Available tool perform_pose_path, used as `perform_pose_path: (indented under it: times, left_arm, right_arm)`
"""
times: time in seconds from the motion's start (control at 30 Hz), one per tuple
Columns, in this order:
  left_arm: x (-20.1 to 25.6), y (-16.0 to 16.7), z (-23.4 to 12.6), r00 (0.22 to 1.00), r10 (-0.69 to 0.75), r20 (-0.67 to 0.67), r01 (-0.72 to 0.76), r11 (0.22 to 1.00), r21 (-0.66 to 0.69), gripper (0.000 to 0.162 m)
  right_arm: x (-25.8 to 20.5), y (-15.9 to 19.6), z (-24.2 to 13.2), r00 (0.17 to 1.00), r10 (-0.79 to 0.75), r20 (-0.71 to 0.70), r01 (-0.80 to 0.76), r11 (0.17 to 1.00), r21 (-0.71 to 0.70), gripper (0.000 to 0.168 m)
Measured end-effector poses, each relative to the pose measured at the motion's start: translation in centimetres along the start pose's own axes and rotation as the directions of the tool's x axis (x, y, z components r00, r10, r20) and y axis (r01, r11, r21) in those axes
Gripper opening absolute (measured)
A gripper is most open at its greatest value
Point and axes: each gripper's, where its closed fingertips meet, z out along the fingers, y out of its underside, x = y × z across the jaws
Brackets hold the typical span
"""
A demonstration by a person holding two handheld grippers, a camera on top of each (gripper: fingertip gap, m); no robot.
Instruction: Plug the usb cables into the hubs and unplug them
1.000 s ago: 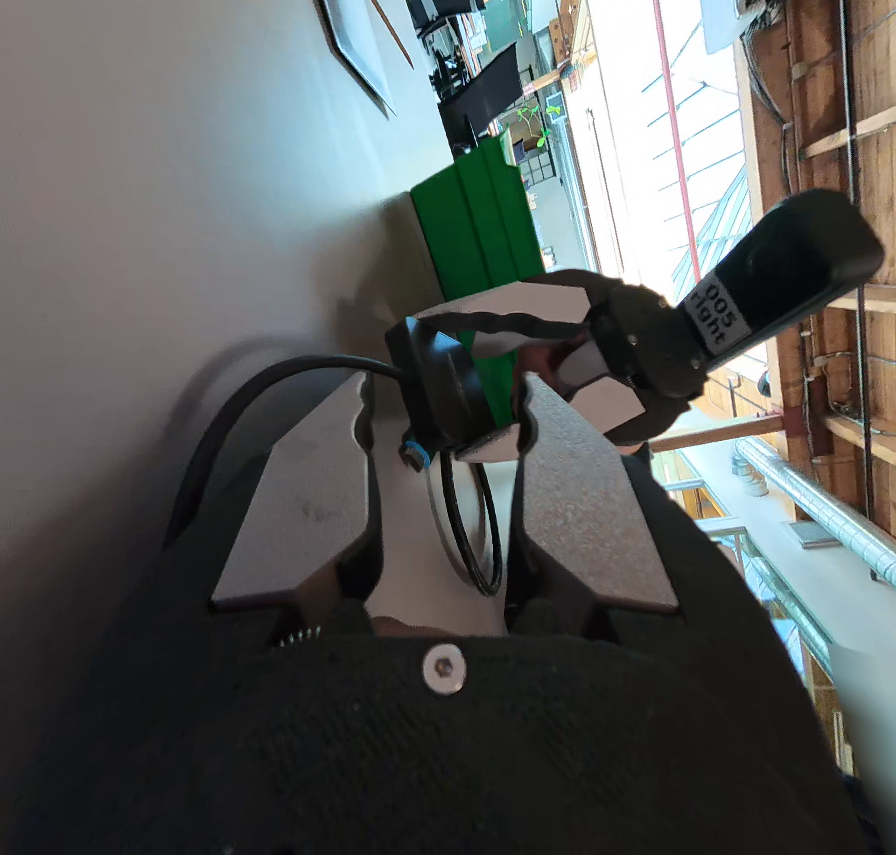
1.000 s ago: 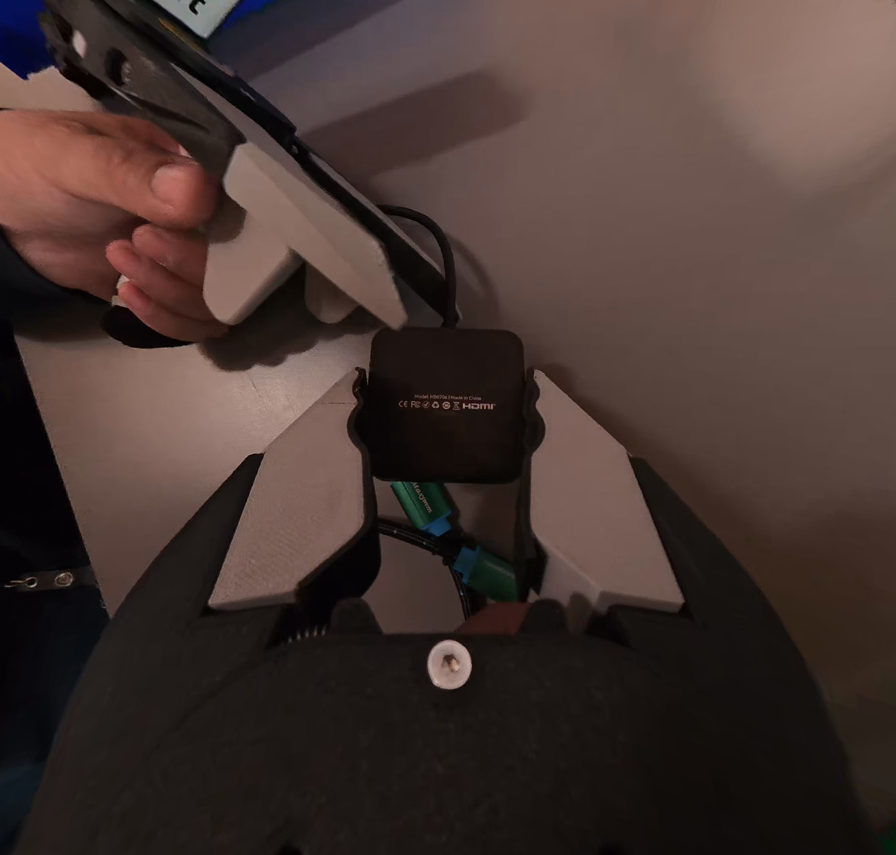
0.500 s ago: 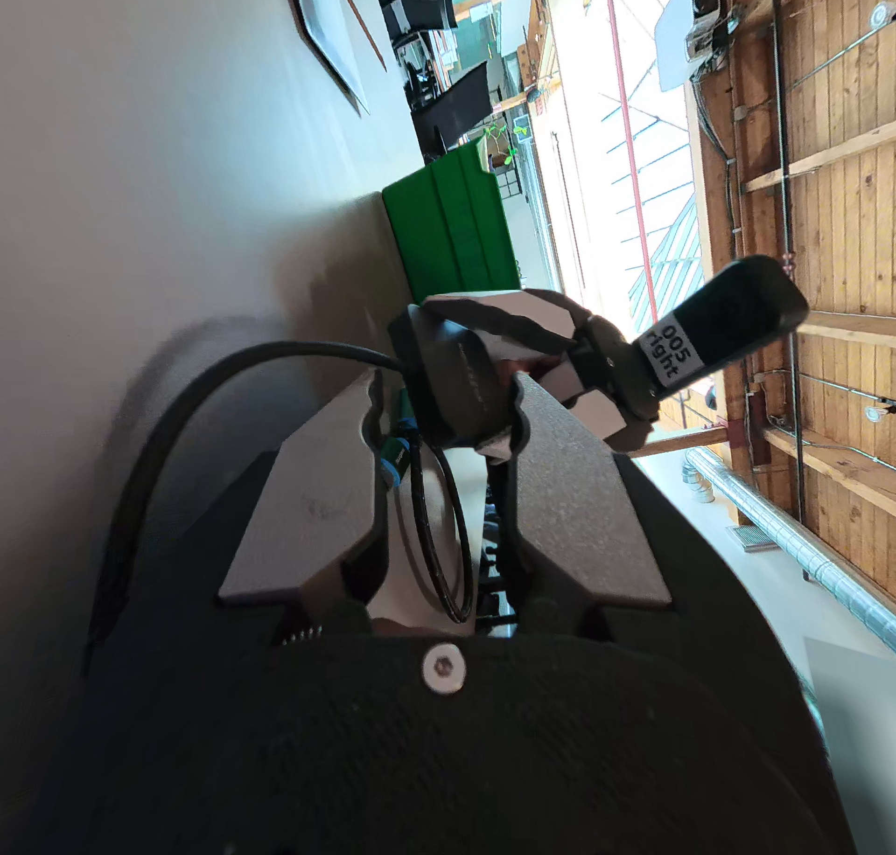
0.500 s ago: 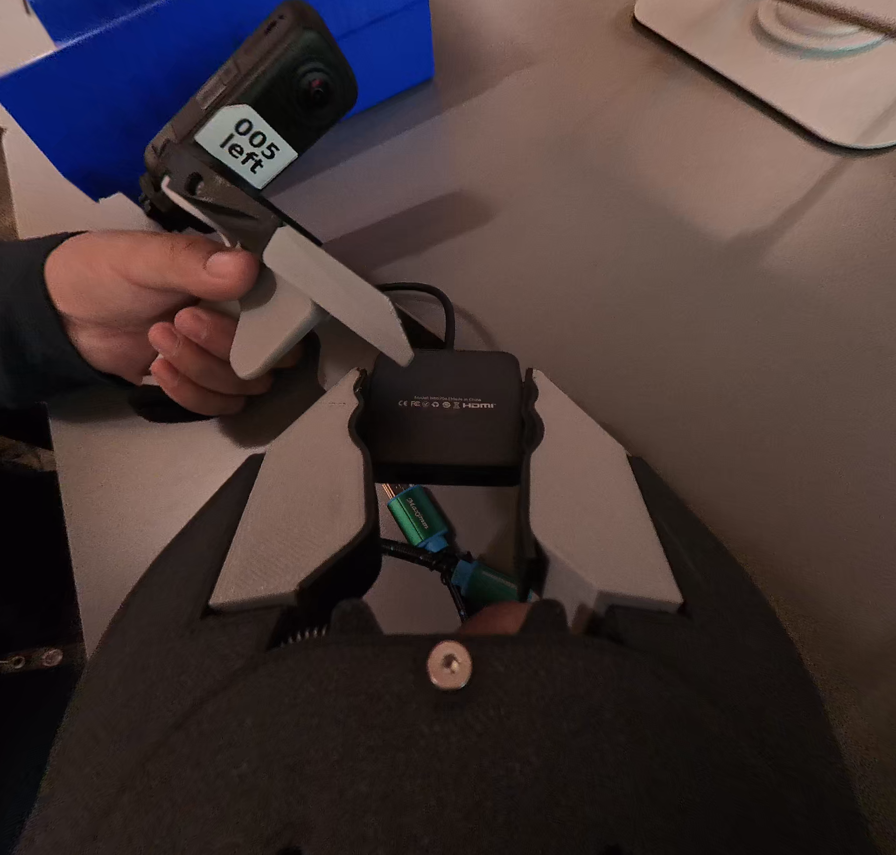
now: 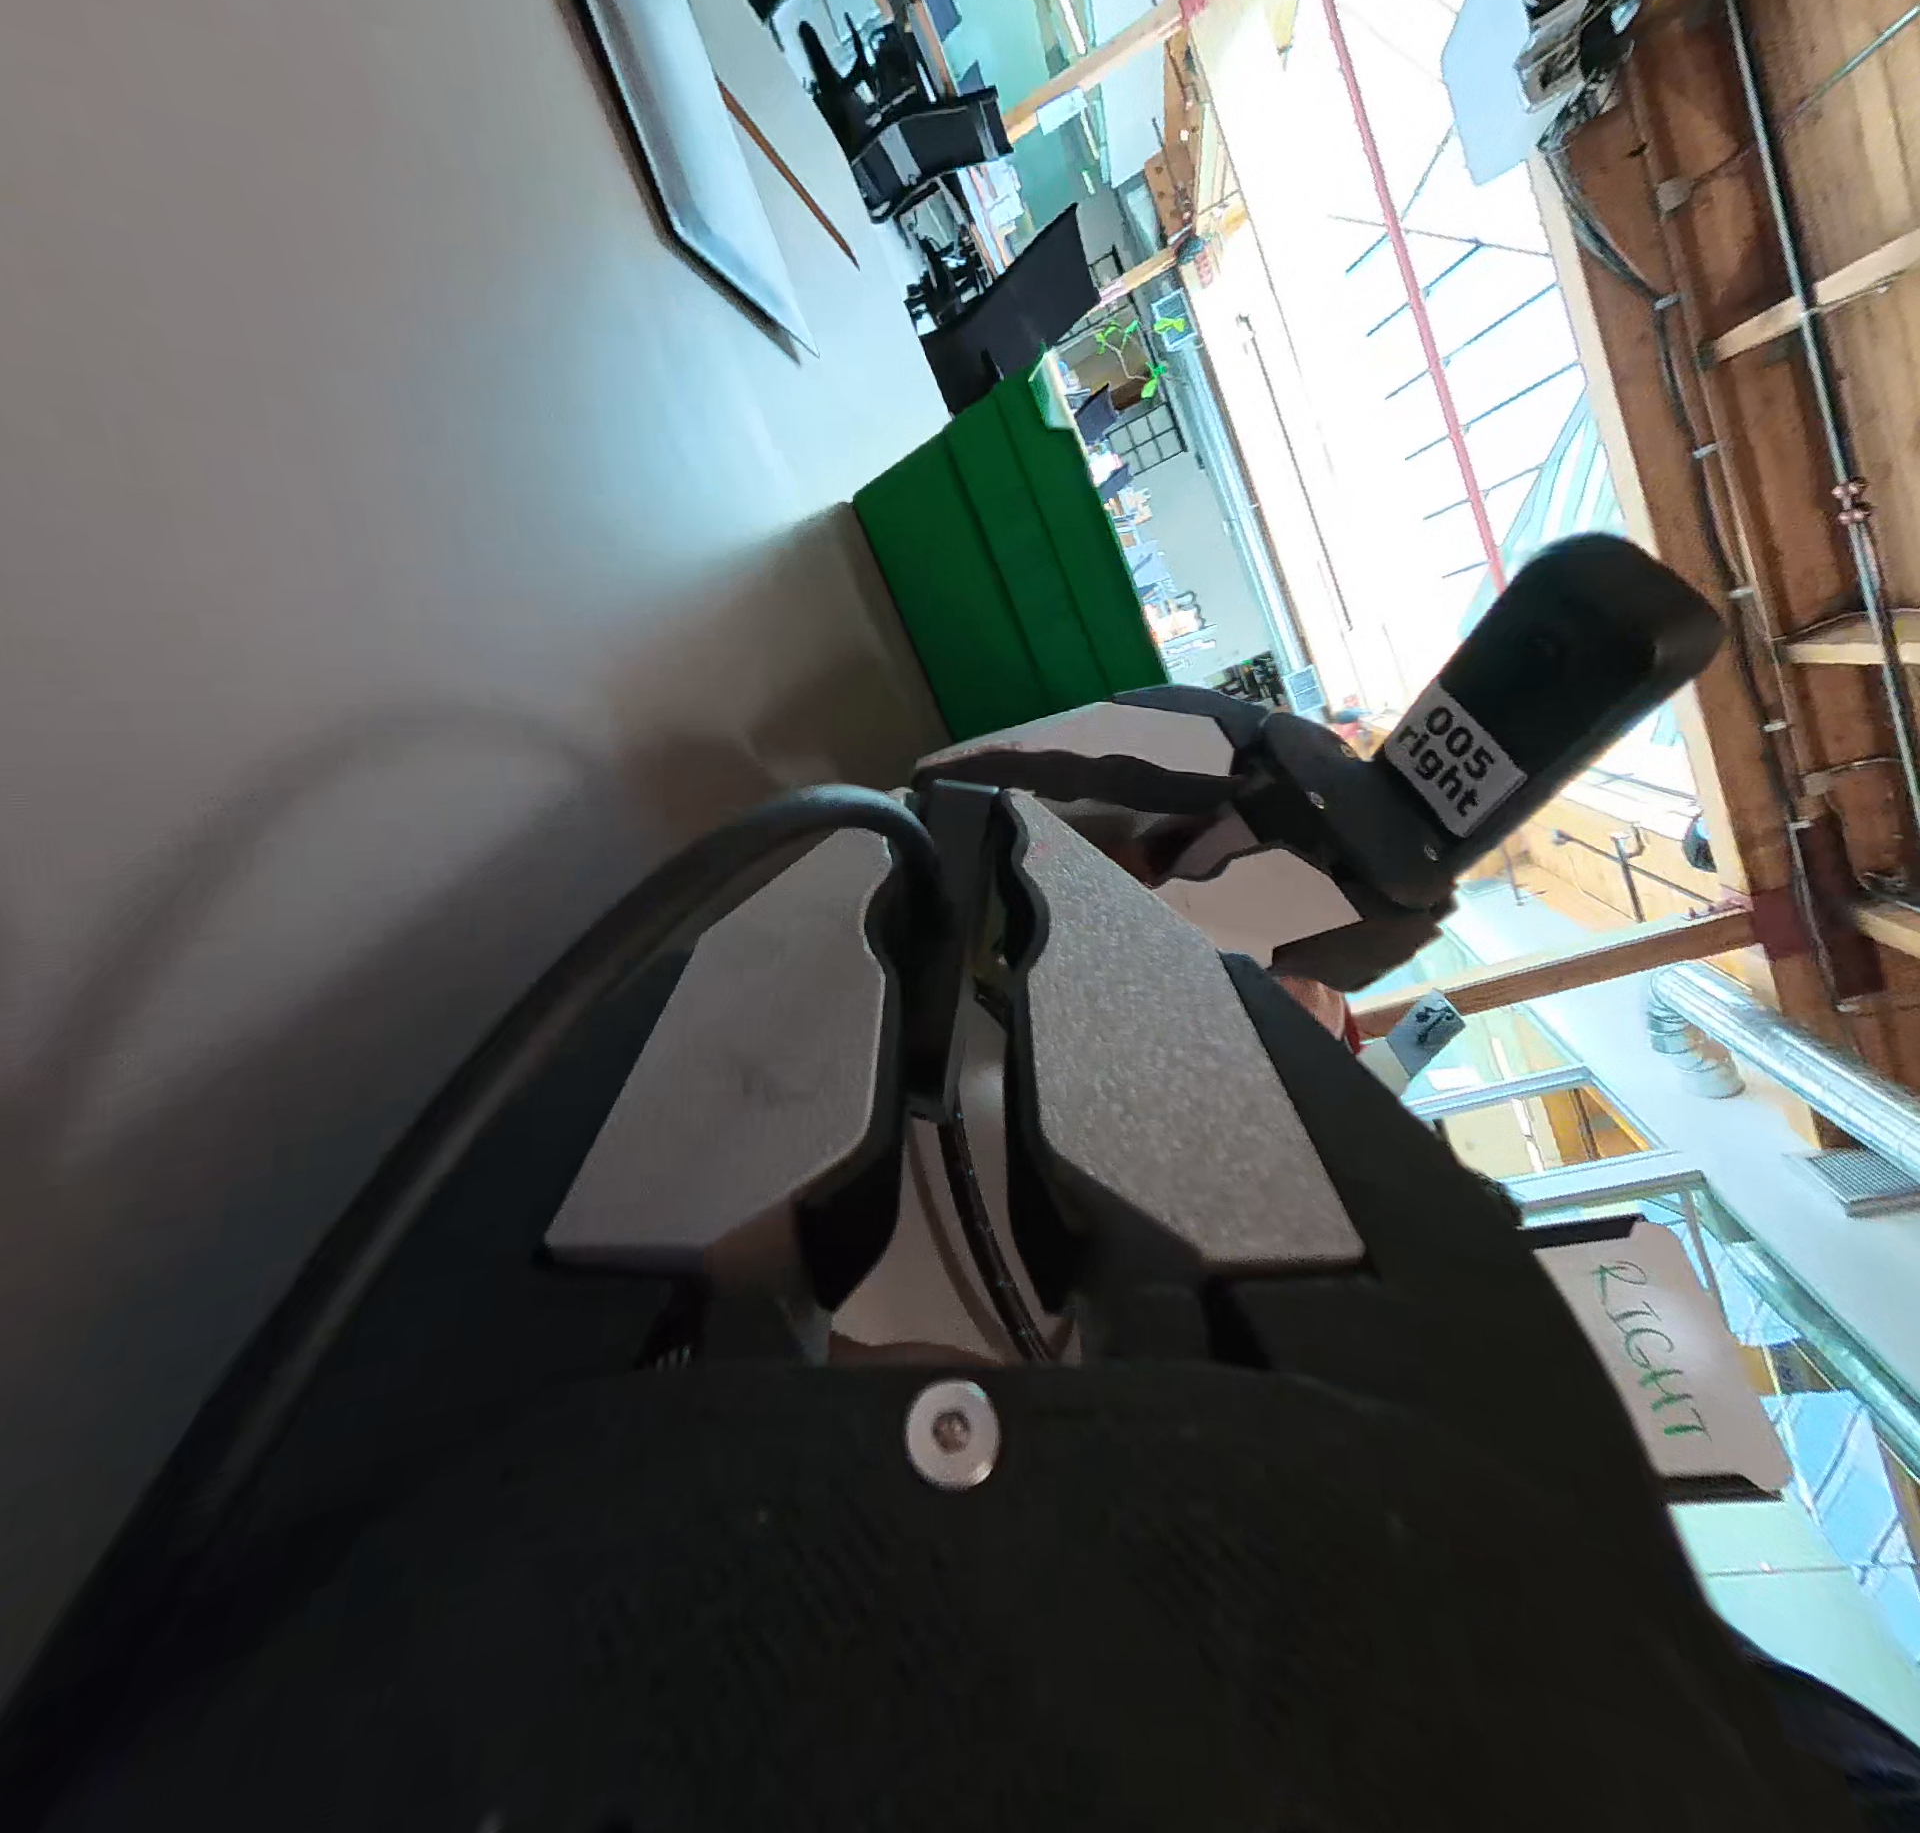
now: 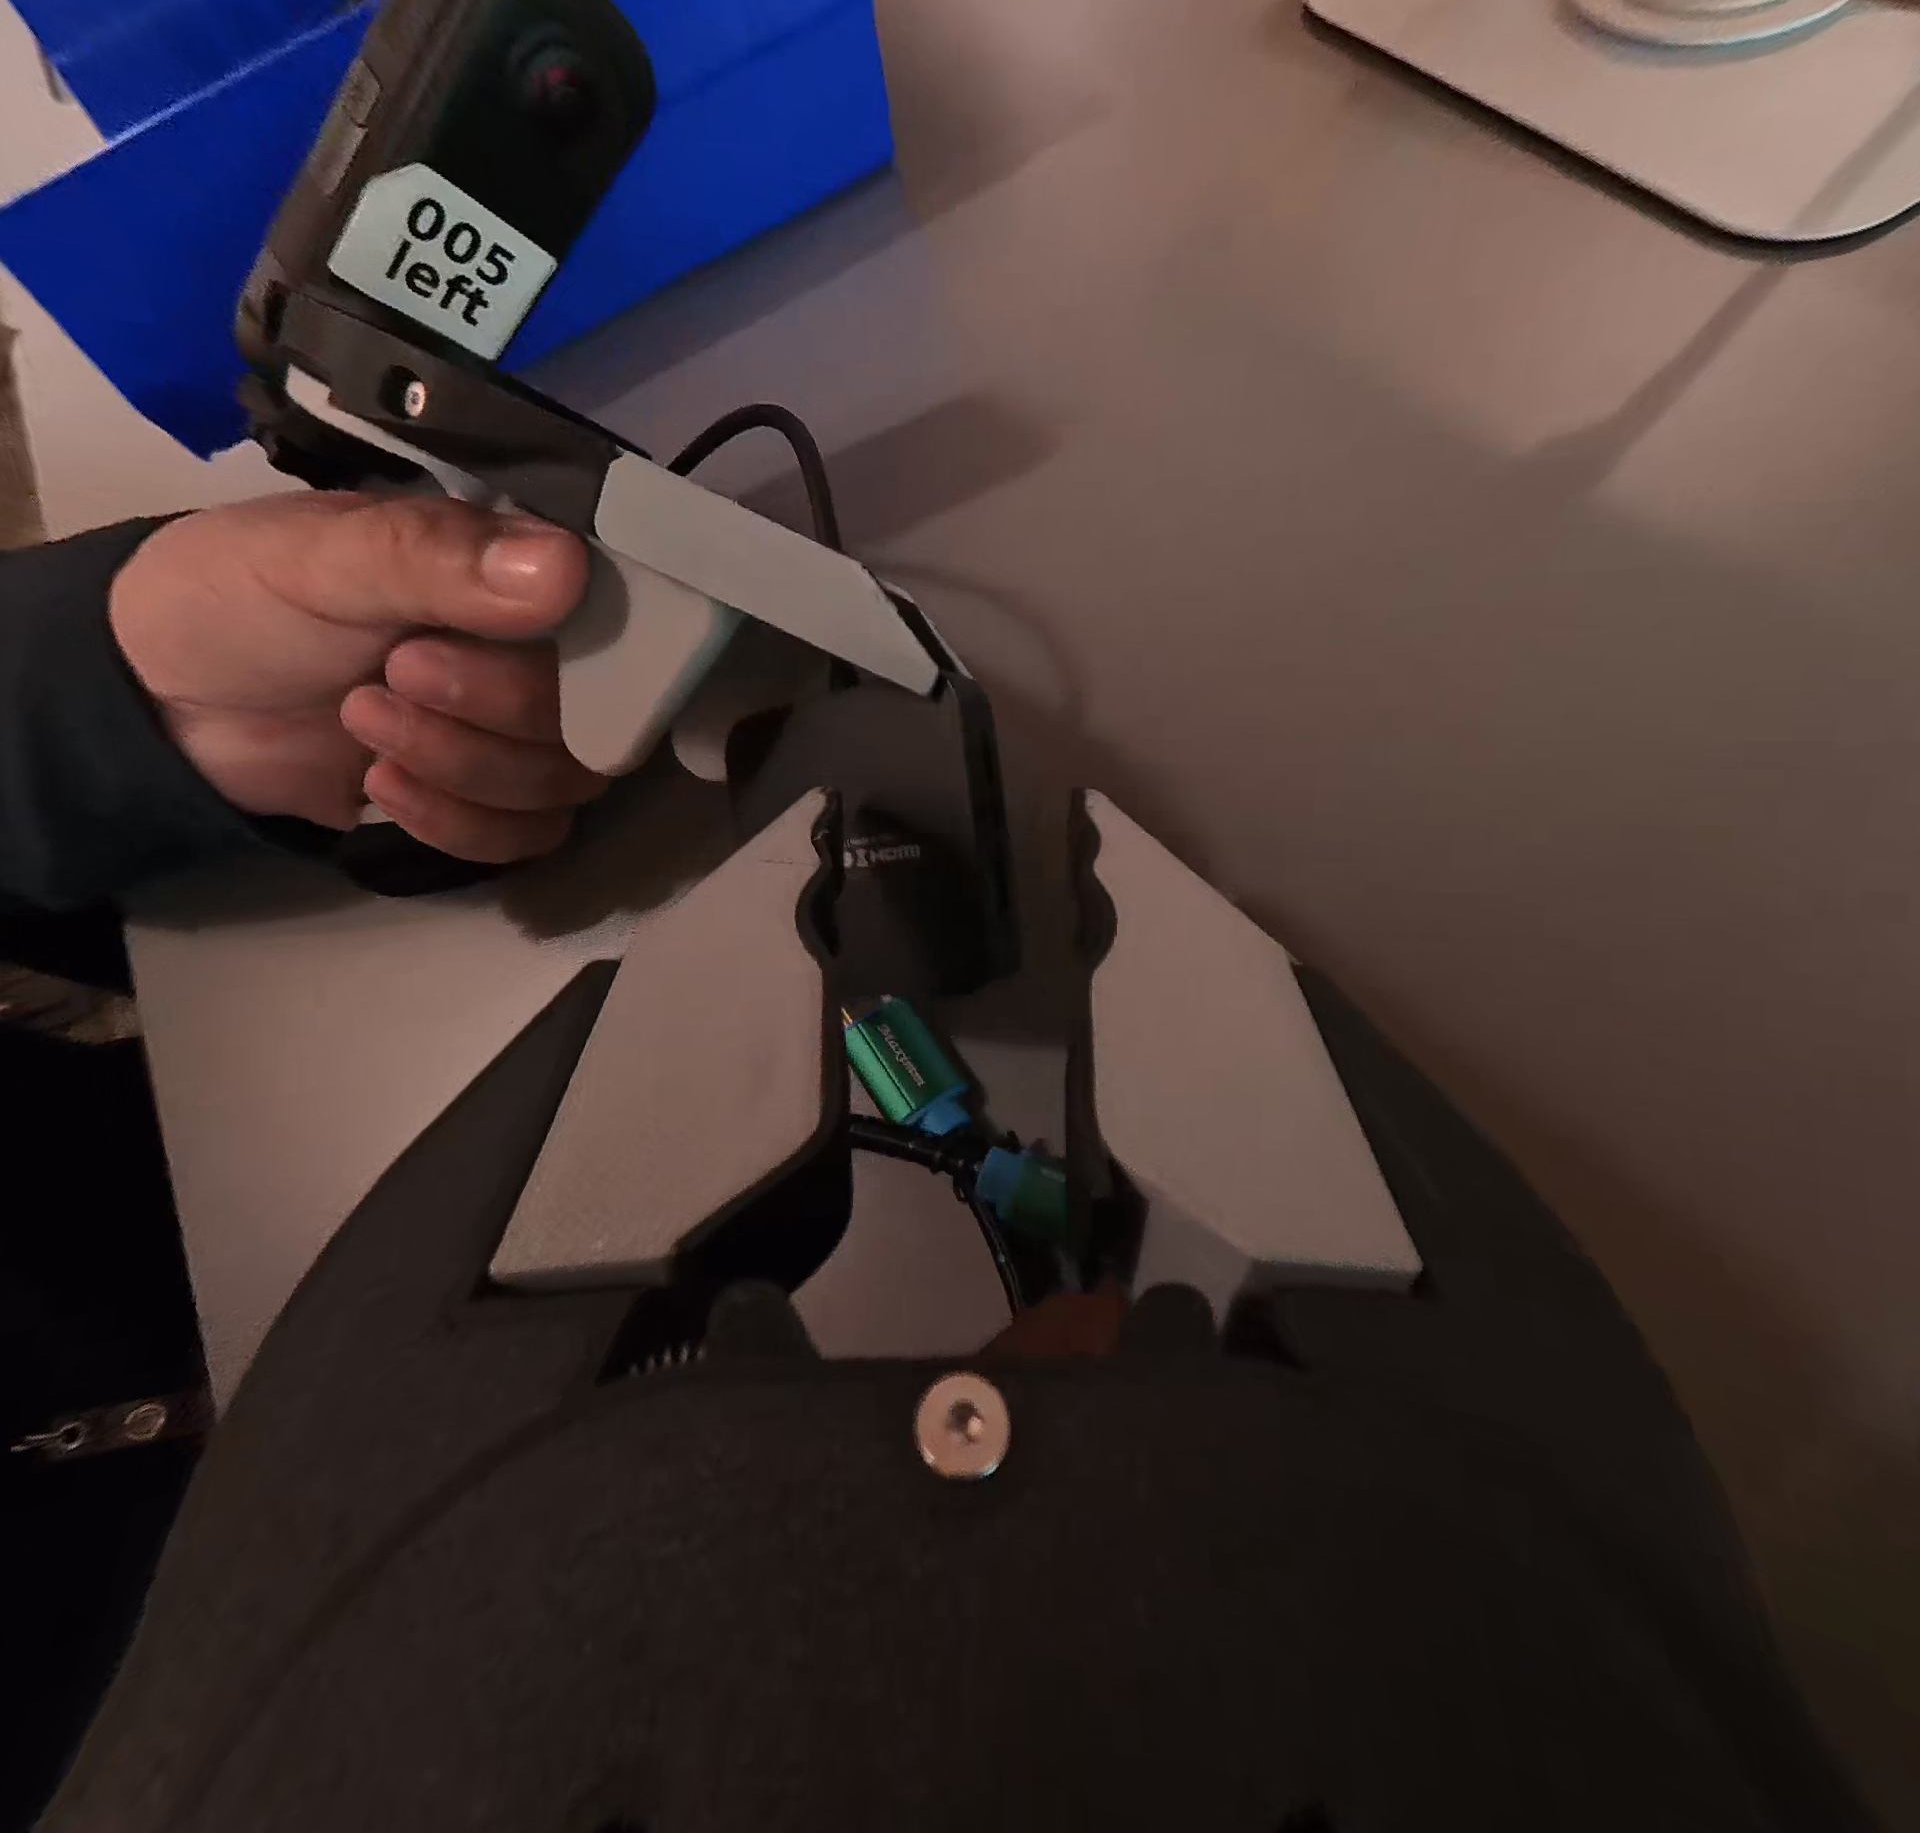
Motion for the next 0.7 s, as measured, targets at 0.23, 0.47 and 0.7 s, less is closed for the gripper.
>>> perform_pose_path:
  times: [0.23,0.47,0.7]
  left_arm:
    - [3.7,-1.5,-1.4,0.973,-0.046,-0.226,0.047,0.999,0.0,0.011]
    - [5.9,-3.3,-2.7,0.954,0.078,-0.29,-0.069,0.997,0.042,0.018]
    - [5.7,-1.7,-3.6,0.943,0.183,-0.277,-0.204,0.978,-0.048,0.024]
  right_arm:
    - [-1.9,-0.9,-1.5,0.994,0.057,0.093,-0.065,0.994,0.085,0.056]
    - [-4.0,-4.2,-1.6,0.929,0.149,0.339,-0.224,0.955,0.194,0.01]
    - [-5.2,-6.4,-1.4,0.887,0.164,0.433,-0.26,0.95,0.172,0.01]
